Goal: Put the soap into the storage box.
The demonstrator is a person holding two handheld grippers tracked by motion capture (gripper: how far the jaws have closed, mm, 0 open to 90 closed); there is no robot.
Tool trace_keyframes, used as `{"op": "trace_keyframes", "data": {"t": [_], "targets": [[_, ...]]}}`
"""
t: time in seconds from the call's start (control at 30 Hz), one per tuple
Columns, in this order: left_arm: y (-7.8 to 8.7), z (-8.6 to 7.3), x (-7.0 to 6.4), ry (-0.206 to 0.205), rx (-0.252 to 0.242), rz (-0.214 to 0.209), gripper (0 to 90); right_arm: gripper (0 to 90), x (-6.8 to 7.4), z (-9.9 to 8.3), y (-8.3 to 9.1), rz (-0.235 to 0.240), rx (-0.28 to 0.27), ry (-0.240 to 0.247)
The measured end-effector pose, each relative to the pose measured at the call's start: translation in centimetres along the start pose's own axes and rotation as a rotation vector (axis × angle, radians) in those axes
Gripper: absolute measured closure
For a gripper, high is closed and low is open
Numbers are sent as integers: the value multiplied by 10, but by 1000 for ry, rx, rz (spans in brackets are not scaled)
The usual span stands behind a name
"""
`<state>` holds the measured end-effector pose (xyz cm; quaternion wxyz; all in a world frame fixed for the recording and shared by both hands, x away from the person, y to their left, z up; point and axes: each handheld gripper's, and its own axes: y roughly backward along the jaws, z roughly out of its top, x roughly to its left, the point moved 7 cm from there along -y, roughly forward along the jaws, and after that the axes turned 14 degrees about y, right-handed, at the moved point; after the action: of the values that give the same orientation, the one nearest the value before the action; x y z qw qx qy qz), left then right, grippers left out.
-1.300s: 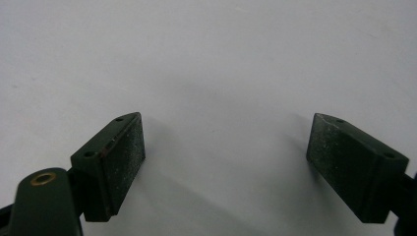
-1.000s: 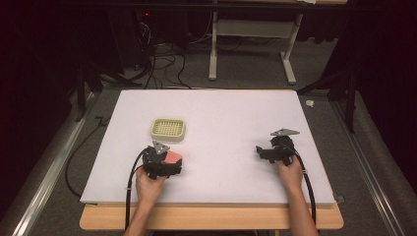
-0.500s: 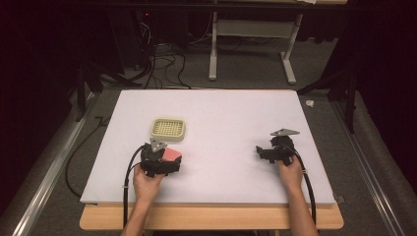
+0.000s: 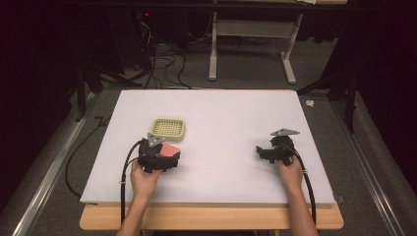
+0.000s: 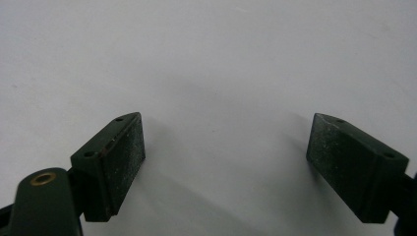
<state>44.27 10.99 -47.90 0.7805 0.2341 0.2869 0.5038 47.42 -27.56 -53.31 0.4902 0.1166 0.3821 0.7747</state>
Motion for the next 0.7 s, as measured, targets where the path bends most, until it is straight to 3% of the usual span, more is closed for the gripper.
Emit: {"op": "trace_keyframes", "data": {"t": [0.63, 0.7], "targets": [[2, 28, 3, -15, -15, -7, 139, 153, 0, 0, 0, 0, 0, 0], [2, 31, 5, 0, -20, -19, 139, 153, 0, 0, 0, 0, 0, 0]]}}
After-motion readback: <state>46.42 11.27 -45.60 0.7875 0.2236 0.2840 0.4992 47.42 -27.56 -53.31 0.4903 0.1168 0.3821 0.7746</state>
